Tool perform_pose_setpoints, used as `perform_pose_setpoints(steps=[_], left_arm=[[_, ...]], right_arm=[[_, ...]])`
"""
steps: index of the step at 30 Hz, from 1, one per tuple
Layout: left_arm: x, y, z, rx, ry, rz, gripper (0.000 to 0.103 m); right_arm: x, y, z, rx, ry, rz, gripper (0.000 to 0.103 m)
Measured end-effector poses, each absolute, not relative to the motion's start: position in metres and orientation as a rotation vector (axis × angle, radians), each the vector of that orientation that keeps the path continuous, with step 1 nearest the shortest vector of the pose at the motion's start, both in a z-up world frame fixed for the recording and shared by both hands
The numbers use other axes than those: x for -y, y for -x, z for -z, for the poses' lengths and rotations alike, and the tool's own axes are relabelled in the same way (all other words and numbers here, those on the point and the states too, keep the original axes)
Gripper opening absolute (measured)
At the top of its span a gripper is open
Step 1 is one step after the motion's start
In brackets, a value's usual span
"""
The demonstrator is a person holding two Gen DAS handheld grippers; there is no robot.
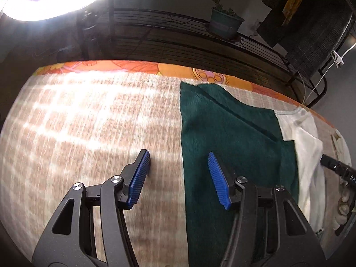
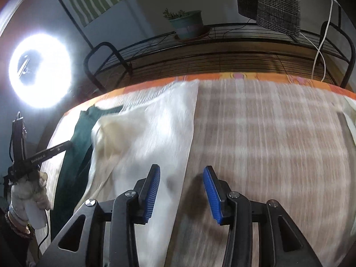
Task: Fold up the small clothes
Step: 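Close the left gripper on the green fabric while the right gripper grasps the white collar end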
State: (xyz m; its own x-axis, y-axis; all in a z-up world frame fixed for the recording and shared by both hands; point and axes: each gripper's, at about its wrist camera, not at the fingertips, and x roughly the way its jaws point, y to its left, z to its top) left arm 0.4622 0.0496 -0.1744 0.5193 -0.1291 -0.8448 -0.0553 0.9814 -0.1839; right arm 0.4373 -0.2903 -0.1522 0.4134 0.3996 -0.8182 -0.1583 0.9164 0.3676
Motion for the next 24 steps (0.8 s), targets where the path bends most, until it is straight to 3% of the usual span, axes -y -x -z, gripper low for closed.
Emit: perform_pose_setpoints(steps=[14,15,17,19,22,24], left_arm=[[-0.031,-0.519,0.178,-0.993,0.154,0.002,0.053],[-0.029,-0.519,0.179,-0.989,0.147,0.003,0.051],[-0.024,-0.522,0.179,-0.971,0.12,0.001,0.023],[-0.02,-0.524,0.179,-0.959,0.121,0.018,0.007],[-0.017,-0.522,0.178,-0.95,0.107,0.021,0.002],[-0.018,-0.517,0.175,-0.938,0.119,0.028,0.001]], right_arm=[[0.285,-0.515,0.157,-1.059,-0.284,-0.35,0.043],[0.284,-0.516,0.157,-1.056,-0.293,-0.365,0.043],[0.279,-0.518,0.159,-1.059,-0.302,-0.399,0.036],[0.274,-0.518,0.161,-1.066,-0.296,-0.424,0.023],[0.268,-0.515,0.158,-1.054,-0.277,-0.433,0.004],[0.269,-0.512,0.153,-1.036,-0.283,-0.431,0.001]])
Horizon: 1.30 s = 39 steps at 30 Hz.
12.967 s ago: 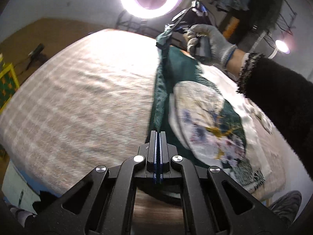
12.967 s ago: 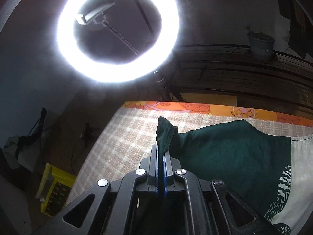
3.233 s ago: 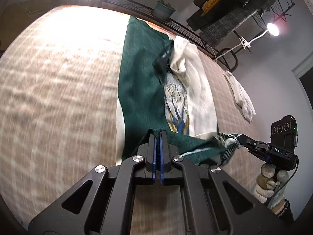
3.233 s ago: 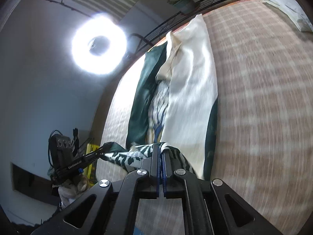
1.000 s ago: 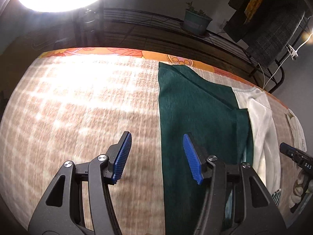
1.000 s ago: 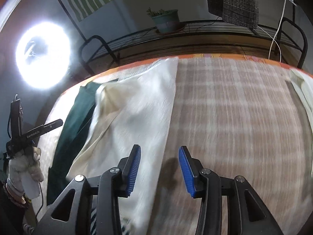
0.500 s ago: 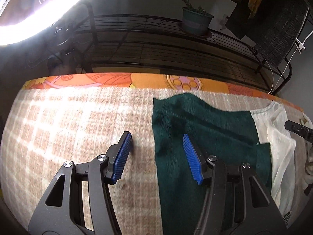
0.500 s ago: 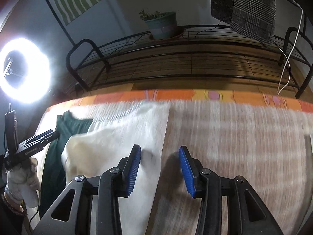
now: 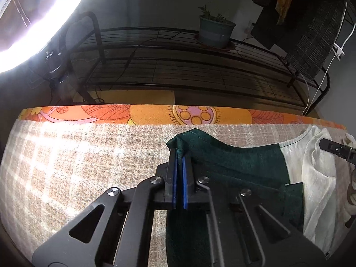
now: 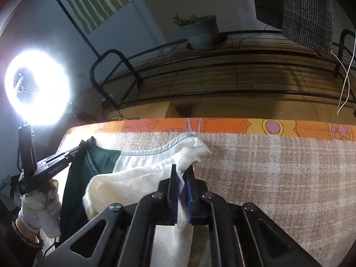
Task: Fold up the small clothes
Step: 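Close the left gripper on the green fabric while the right gripper grasps the white collar end, then lift the collar end with both grippers and fold it over onto the hem, then release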
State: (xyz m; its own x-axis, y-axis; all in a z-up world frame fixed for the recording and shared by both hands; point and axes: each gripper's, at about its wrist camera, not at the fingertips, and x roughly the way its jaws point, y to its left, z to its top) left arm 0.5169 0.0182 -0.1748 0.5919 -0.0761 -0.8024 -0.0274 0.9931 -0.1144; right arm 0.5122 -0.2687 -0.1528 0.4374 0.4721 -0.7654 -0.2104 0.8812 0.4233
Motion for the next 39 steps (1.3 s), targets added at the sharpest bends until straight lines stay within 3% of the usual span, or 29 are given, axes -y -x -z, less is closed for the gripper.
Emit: perform_pose_setpoints(steps=[26,39], left_arm=[[-0.016,-0.363,0.076,-0.751,0.074,0.096,0.0],[-0.012,-0.242,0.086,-0.785,0.055,0.113,0.0]], right_arm=[[0.265,-0.387,0.042,-0.872,-0.21,-0.453,0.0],[0.274,-0.271,0.04,-0.856,-0.147,-0.482,0.0]])
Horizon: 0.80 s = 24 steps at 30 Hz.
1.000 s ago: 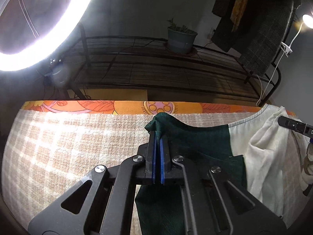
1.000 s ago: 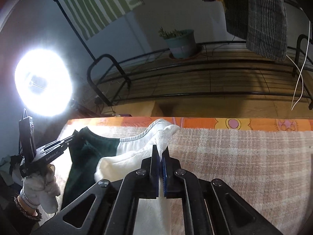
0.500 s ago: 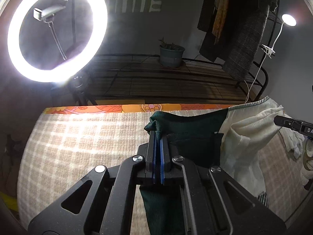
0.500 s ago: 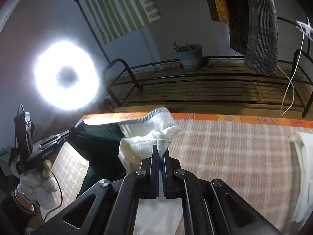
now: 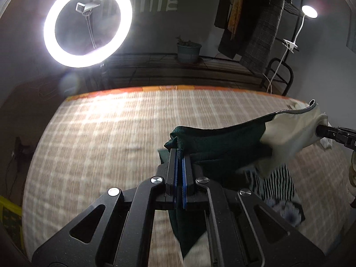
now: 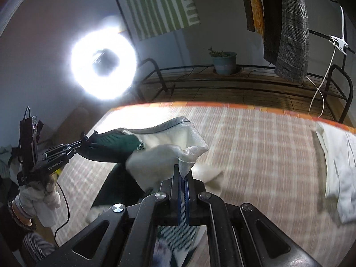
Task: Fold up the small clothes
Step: 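Lift the collar end with both grippers and fold it over onto the hem, then release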
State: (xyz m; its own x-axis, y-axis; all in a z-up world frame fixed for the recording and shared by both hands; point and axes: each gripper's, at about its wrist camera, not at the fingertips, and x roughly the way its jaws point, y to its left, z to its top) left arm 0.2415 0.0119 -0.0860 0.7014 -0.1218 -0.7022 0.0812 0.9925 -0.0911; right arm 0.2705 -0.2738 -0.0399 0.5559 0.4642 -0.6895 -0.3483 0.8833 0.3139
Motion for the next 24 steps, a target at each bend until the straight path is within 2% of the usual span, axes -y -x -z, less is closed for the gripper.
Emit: perform_pose_setpoints(steps=[13,15,20,22,24], left_arm=[[-0.005,-0.166,0.128,-0.887,-0.017,0.177,0.001],[-0.001,-0.156,0.128,-0.898,-0.053,0.197,0.001],[-0.001,-0.125,0.124,-0.901,-0.126,0.255,0.02],[-0.006,-0.112,0.119,-0.893,-0.135,0.266,0.021],[-0.015,-0.106,0.115,-0.886,-0.127,0.26,0.021]], right_arm=[[0.262,-0.177,0.084,-0.895,-0.006,-0.458,0.0],[0.259,-0.169,0.088,-0.912,0.041,-0.463,0.005],[0.268,-0.144,0.088,-0.913,0.076,-0.488,0.008],[0.274,-0.136,0.085,-0.911,0.08,-0.493,0.009],[0.281,-0.134,0.084,-0.91,0.077,-0.484,0.015]])
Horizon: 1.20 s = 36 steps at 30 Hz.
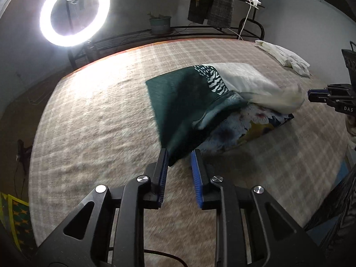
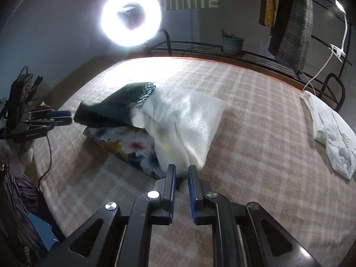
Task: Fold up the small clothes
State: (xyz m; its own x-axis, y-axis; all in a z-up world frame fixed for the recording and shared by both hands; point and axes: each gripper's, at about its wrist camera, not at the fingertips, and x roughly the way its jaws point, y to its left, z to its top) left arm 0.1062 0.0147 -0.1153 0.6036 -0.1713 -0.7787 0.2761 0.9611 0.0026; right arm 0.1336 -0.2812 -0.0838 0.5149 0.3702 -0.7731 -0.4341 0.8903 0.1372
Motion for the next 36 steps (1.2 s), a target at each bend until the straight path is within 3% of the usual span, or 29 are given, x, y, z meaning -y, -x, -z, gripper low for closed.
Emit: perform_pose_setpoints(steps=[2,6,13,17,20,26,28,29,30,36], left_arm=[[-0.028,-0.104,0.112,-0.884,-0.076,0.244,0.021],[-0.056,-0.118,0.115,-0.921,0.088,0.174,0.022],[-0.063,-0.139,0.13,-0.979,0.199,0.135,0.022],[-0.043,-0.144,0.129,-0.967,0.133,0.151,0.022],[-0.028,-0.149,0.128,-0.969,0.116,0.185,0.022],[0.006,-0.161,0.135,-0.972,0.027,0.24,0.022],[0.017,-0.164,0.142,-0.98,-0.005,0.265,0.022],[0.024,-0.165,0.147,-0.99,-0.041,0.278,0.022],[0.028,-0.165,0.151,-1.004,-0.065,0.29,0.022],[0.033,-0.163,0.157,-1.059,-0.118,0.312,0.022]], right_arm=[[0.291,-0.131,0.083,-0.907,0.041,-0.467,0.017],[0.309,-0.136,0.088,-0.929,-0.09,-0.417,0.035],[0.316,-0.159,0.125,-1.09,-0.306,-0.411,0.039],[0.309,-0.162,0.139,-1.138,-0.382,-0.454,0.028],[0.299,-0.163,0.139,-1.154,-0.373,-0.479,0.007],[0.284,-0.162,0.135,-1.166,-0.142,-0.369,0.004],[0.28,-0.159,0.131,-1.155,-0.11,-0.372,0.007],[0.279,-0.159,0.128,-1.147,-0.095,-0.368,0.018],[0.278,-0.158,0.125,-1.14,-0.081,-0.359,0.036],[0.274,-0.159,0.087,-0.985,-0.054,-0.371,0.037]])
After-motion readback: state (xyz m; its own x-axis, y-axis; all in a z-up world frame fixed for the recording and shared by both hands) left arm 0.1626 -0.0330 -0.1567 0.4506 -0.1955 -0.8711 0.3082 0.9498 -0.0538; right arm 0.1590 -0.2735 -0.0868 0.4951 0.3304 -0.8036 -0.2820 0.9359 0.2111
